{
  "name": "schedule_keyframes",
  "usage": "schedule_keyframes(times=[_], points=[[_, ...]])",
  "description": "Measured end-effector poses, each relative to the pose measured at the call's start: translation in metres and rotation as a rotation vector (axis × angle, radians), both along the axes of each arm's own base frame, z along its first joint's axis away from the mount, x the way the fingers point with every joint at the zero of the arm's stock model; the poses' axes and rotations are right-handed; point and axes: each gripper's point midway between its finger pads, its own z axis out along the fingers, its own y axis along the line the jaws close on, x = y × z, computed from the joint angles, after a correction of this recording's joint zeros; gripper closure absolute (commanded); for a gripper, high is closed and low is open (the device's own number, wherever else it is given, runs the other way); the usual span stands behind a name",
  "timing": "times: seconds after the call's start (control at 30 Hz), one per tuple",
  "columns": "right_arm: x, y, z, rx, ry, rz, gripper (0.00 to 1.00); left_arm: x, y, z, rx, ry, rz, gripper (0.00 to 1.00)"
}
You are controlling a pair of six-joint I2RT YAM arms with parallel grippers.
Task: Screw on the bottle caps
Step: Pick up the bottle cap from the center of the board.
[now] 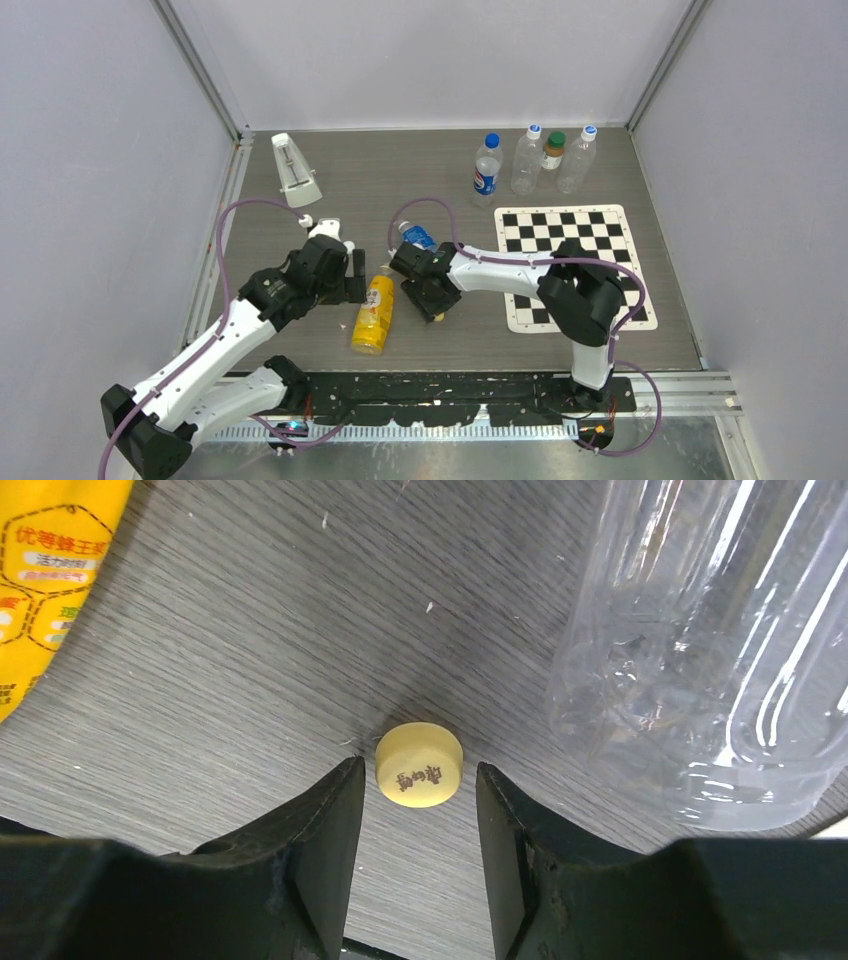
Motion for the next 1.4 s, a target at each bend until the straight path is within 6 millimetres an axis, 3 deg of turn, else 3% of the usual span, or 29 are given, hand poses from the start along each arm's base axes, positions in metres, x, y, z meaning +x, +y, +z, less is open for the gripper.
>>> schedule_keyframes(times=[0.87, 1.27, 1.4], points=[[0.0, -0.001, -0.007, 0.004, 0.018, -0.003, 0.6, -0.006, -0.004, -0.002, -0.032, 0.017, -0.023, 0.01], [0.002, -0.006, -0.006, 0.053, 0.006, -0.015, 0.73, -0.011, -0.023, -0.013, -0.104, 0.062, -0.088, 0.02], [-0.002, -0.022, -0.004, 0.046, 0.008, -0.03, 0.79, -0.012, -0.029, -0.022, -0.109, 0.102, -0.106, 0.02]])
